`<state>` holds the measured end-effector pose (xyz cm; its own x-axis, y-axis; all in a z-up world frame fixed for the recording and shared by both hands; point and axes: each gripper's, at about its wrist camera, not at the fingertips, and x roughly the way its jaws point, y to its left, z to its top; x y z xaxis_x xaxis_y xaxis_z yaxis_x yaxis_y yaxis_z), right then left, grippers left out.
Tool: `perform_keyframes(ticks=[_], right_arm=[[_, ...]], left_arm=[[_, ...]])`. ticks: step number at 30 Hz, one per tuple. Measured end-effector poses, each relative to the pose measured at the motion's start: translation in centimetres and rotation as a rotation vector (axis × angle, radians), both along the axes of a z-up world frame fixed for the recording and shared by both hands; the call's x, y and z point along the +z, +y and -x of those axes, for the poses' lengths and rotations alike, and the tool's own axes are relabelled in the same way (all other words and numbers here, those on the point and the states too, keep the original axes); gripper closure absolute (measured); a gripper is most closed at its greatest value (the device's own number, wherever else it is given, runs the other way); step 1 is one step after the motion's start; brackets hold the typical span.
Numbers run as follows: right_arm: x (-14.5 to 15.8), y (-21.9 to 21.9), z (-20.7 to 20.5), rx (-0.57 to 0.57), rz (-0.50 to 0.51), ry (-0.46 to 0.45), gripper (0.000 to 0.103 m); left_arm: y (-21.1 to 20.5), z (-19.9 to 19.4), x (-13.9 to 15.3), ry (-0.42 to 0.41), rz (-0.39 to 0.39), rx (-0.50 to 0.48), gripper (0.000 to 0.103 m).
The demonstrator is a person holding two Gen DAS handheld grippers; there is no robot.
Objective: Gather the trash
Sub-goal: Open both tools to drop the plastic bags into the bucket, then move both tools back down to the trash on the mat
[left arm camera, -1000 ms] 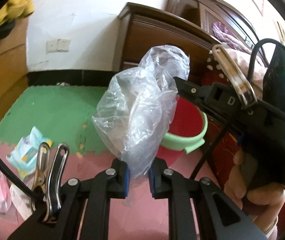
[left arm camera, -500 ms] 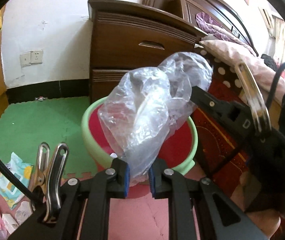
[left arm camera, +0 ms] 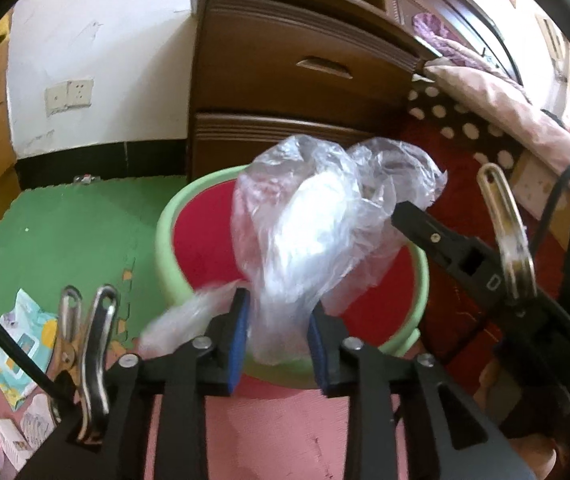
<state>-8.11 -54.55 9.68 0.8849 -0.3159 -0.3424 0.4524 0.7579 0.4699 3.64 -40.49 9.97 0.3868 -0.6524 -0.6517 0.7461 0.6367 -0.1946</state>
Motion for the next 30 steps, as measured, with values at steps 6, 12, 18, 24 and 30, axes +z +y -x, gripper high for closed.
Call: perform_keyframes(ticks=[6,12,18,24,30], right_arm=[[-0.6,-0.3,-0.1,0.004,-0.021,0.000,0.085],[-0.4,0.6,-0.2,0.011,0.018,0.001,0.075],[-0.5,1.6,-0.3,0.018,0.028,0.005,0.074],[-0.5,3.9,-0.9,0.061,0.047,0.020,0.073],[-0.3,7.1,-1.9,0.130,0.103,0.041,0.073]], left_arm=[[1.0,-0.5,0.1,0.016,0.028,0.017,0.070],[2.3,-0.6,0.0,0.015,0.021,0.050,0.069],[4.3,-0.8,0.0,0.019,0.009,0.100,0.069],[6.9,-0.9,-0.1,0.020,-0.020,0.165,0.069],[10.6,-1.4,-0.4,0.047,-0.025,0.243,0.069]])
